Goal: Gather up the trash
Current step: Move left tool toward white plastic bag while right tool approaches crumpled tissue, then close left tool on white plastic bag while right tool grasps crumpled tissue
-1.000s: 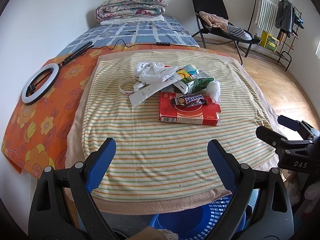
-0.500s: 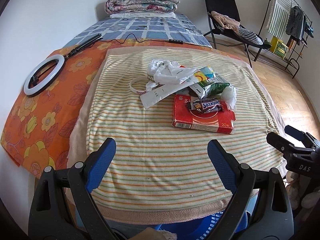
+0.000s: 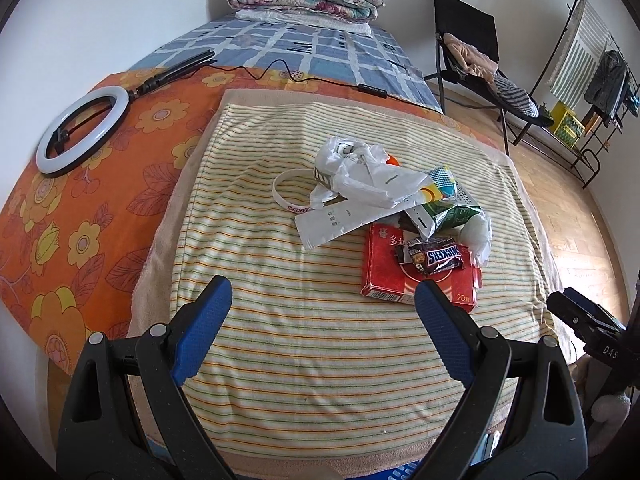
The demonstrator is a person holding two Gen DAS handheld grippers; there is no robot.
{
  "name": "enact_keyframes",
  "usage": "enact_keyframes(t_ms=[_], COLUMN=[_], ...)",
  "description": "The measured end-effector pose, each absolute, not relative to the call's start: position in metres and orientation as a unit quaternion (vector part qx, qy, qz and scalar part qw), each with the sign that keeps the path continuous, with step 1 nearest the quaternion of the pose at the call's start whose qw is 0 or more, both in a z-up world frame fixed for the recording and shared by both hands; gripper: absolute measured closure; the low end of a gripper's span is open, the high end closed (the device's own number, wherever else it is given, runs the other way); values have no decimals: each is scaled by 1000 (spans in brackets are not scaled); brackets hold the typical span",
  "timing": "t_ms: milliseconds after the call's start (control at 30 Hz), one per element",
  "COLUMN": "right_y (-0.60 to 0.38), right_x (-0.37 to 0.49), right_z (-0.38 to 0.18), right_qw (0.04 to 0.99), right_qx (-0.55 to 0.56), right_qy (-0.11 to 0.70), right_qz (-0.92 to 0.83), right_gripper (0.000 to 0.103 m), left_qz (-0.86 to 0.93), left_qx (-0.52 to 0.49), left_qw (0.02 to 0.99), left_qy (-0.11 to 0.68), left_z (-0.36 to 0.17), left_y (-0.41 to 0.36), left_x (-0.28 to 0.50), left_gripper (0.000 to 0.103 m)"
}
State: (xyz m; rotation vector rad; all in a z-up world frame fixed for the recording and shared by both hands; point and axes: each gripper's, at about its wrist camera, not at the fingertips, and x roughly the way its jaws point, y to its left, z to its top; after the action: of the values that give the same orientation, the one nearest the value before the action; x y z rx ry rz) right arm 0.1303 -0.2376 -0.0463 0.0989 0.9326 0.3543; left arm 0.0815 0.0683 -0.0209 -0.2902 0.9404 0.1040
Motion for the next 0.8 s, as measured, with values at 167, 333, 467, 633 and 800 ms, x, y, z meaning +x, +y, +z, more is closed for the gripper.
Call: enact_keyframes(t_ms=[167,333,467,633,800], right_y=[-239,-234,-234,-227,-220], right_x=[149,168,186,201,216], right_z=[-42,-41,-52,-64,-73], right_qw=[868,865,848,835,828], right_qx=[79,79,110,122,137], right_qy=[454,454,473,488,494], right_qz=[187,196,213,224,229], right_gripper=[1,1,1,8,19], left_qz=[40,31,27,28,20], left_qx=[-148,-158,-169,-173,-203], left_qw=[879,870,861,851,834], left_qy=[452,467,478,496,513], left_z=[-12,-16,-24,-39,-57], left_y=[73,79,84,93,106], left_x=[114,154,183,217,242], left_gripper=[10,20,26,34,38])
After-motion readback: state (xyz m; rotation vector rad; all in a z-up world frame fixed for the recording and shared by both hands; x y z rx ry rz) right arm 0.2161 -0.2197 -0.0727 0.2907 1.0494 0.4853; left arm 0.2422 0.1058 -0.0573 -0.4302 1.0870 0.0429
